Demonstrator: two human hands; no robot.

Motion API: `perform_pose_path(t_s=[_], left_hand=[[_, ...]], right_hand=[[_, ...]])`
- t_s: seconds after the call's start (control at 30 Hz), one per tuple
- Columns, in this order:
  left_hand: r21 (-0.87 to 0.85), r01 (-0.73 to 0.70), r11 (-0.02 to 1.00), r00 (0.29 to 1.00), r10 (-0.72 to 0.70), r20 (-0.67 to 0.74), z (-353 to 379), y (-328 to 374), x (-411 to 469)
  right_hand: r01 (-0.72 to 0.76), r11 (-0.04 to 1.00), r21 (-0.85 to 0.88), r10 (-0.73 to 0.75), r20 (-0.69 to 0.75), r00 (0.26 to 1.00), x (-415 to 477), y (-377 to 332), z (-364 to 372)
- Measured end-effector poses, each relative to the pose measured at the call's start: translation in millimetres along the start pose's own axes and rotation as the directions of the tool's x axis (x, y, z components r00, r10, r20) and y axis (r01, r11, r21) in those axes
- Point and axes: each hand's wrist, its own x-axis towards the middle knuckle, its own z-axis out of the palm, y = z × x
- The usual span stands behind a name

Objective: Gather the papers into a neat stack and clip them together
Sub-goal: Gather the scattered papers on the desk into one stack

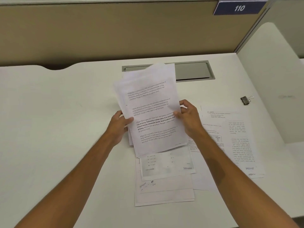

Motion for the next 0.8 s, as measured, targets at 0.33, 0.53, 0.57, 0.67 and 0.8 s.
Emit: perform_pose_path(t_s=[0.33,0.53,0.57,0.67,0.8], left_hand=[[0.168,-0.504,0.847,0.85,0.521,-0.077,18.7,12.1,-55.2],[0.28,-0.521,0.806,0.823,0.562,-0.088,32.7,7.2,-67.4],[0.312,-0.521,0.795,0.816,0.571,-0.092,34.7,8.2,-68.9],[0.385,-0.525,0.759,0.789,0.603,-0.114,36.9,9.0,-71.5],[0.461,-0.501,0.732,0.738,0.64,-0.215,37.0,10.4,-76.2]], right_hand=[[0.258,0.966,-0.013,-0.258,-0.053,0.965,-37.7,-3.7,-8.6],[0.221,0.959,-0.176,-0.235,-0.062,0.97,-47.5,-5.8,-4.2],[0.228,0.949,-0.218,-0.246,-0.061,0.967,-49.0,-7.8,-3.4],[0.238,0.888,-0.393,-0.301,-0.106,0.948,-51.3,-11.5,-4.5],[0.253,0.873,-0.416,-0.344,-0.159,0.926,-53.6,-14.4,-8.9]])
